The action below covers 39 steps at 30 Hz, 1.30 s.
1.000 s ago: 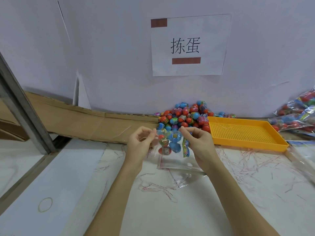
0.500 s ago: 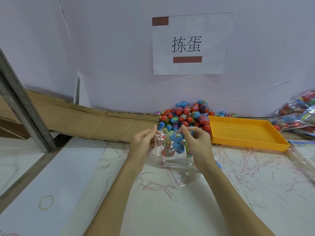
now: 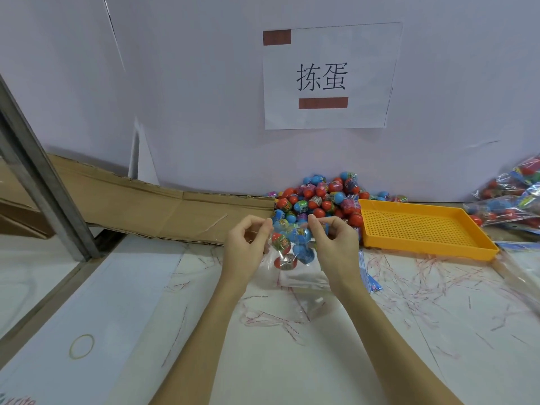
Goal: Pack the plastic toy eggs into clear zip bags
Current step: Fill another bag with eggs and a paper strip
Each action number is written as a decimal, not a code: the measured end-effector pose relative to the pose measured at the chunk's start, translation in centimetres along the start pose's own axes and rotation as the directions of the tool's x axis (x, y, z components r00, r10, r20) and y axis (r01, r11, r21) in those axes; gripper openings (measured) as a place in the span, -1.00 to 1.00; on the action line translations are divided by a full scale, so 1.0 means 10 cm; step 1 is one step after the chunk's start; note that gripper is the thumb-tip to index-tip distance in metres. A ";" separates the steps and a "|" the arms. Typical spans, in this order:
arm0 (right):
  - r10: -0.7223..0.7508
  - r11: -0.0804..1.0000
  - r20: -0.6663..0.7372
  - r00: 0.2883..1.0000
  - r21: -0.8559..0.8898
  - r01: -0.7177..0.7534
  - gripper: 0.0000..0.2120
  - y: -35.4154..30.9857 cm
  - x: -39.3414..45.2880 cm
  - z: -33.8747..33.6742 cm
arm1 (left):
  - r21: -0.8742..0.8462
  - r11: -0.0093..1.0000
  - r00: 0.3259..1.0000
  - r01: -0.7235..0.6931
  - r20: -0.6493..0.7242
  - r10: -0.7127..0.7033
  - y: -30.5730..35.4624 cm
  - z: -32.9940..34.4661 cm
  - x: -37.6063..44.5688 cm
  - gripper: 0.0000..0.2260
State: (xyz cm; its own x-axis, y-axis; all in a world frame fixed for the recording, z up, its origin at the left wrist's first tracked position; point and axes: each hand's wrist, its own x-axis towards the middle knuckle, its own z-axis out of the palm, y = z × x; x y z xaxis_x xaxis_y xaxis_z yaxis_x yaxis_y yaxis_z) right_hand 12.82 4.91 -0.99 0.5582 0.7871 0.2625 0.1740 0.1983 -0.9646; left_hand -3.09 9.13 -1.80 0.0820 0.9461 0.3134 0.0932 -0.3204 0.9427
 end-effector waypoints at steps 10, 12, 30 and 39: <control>0.038 0.999 0.181 0.983 -0.027 -0.034 -0.73 -0.03 0.02 -0.13 | -0.128 0.971 0.979 0.201 0.011 -0.202 0.02 0.02 0.00 -0.85; 0.041 0.997 0.237 0.971 -0.076 -0.024 -0.72 -0.04 0.01 -0.14 | -0.194 0.952 0.969 0.238 -0.021 -0.247 0.02 -0.02 0.02 -0.85; -0.123 0.951 0.315 0.941 -0.232 0.202 -0.62 -0.12 0.00 -0.17 | -0.010 0.991 0.955 0.136 0.268 -0.128 0.02 0.04 -0.03 -0.84; 0.109 0.994 0.350 0.931 -0.038 -0.102 -0.81 -0.15 0.05 -0.22 | -0.109 0.985 0.991 0.134 -0.010 -0.136 0.06 0.02 -0.01 -0.83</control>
State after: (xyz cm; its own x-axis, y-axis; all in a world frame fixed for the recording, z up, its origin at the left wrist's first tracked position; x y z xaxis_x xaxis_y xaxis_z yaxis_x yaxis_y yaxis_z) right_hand 14.63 3.72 0.63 0.2547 0.9582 0.1303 0.1466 0.0949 -0.9846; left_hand -2.82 8.84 -1.27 0.0583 0.9813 0.1834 -0.0054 -0.1834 0.9830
